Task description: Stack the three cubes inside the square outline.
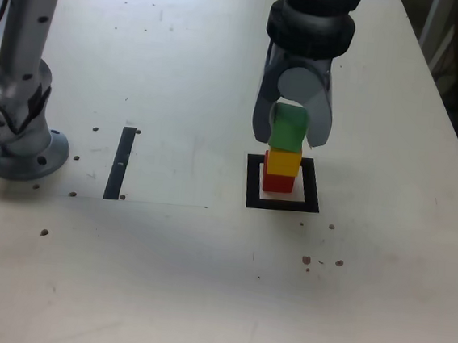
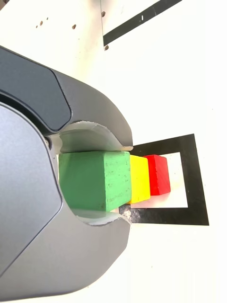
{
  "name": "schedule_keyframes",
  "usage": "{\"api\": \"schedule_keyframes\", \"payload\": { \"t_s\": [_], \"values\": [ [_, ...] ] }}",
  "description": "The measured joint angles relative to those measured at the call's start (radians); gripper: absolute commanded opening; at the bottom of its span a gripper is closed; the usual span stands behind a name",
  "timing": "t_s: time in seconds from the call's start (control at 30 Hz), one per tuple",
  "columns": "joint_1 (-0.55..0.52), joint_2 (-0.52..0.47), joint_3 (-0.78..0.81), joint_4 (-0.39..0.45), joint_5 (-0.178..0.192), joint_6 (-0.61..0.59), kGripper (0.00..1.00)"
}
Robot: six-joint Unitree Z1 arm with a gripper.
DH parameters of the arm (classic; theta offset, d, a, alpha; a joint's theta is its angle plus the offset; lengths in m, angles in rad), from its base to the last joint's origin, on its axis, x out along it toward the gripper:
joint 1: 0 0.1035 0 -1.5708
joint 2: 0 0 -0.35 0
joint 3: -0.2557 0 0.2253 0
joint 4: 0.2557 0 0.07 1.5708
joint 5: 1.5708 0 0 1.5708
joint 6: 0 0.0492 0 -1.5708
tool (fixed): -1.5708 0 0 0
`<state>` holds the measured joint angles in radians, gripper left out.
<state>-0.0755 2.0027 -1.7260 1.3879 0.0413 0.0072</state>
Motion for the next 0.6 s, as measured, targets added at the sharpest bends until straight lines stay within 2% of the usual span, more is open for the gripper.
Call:
{"api": "schedule_keyframes", "payload": {
  "t_s": [0.07,0.1,0.6],
  "values": [
    [0.000,0.000,0.000,-0.001,0.000,0.005,0.97],
    [0.000,-0.001,0.000,-0.002,0.000,0.007,0.99],
    [0.000,-0.018,0.007,0.001,0.003,0.009,1.00]
  ]
}}
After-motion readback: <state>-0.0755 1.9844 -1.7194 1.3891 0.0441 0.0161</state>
